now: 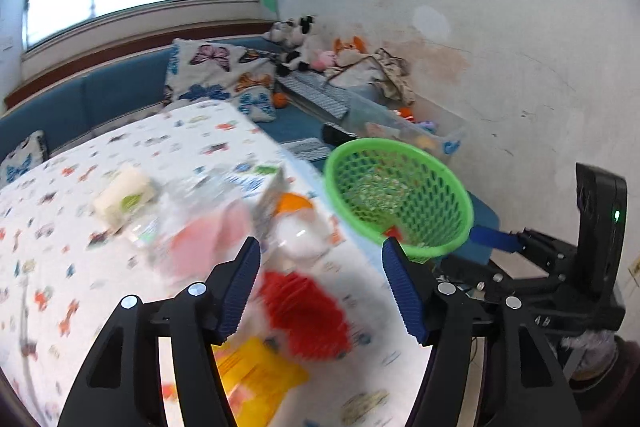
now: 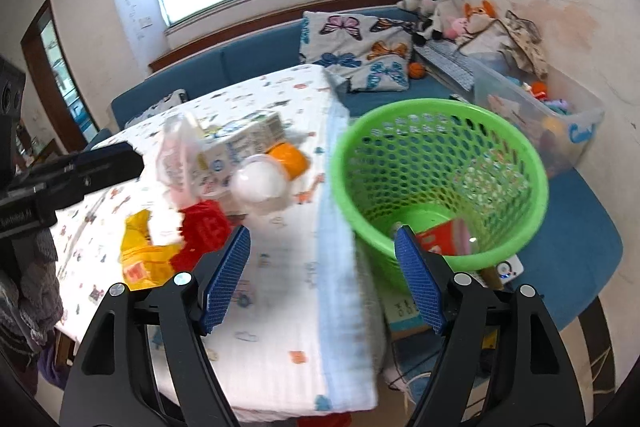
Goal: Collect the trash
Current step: 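Grasp the yellow wrapper with the left tool while the right tool grasps the red mesh net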
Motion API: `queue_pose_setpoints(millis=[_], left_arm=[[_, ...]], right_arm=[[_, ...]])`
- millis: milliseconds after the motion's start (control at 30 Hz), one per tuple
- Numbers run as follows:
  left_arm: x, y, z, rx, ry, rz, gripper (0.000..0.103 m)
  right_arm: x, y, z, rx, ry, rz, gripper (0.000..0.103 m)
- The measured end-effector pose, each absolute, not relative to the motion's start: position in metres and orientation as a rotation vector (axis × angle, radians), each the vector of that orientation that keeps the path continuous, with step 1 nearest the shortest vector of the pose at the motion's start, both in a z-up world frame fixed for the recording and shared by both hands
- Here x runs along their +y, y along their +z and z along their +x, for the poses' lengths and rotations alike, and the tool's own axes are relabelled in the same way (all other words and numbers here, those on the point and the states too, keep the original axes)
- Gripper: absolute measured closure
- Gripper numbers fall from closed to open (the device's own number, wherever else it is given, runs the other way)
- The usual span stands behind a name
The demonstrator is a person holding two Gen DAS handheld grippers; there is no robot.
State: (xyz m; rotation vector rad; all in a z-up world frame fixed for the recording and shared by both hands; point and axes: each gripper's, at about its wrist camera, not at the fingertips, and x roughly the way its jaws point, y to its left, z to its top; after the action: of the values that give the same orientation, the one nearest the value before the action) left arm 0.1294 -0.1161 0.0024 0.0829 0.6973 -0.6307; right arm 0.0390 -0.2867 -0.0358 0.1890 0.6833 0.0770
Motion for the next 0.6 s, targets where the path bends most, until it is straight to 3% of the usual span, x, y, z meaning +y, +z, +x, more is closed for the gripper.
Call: queue_pose_setpoints(millis=[600], left_arm=[[-0.023,-0.05,0.111,0.795,-0.477,-0.024,0.04]], right_arm=[[-0.214,-0.054,0.067,0.754,0.221,0.12,0.028]])
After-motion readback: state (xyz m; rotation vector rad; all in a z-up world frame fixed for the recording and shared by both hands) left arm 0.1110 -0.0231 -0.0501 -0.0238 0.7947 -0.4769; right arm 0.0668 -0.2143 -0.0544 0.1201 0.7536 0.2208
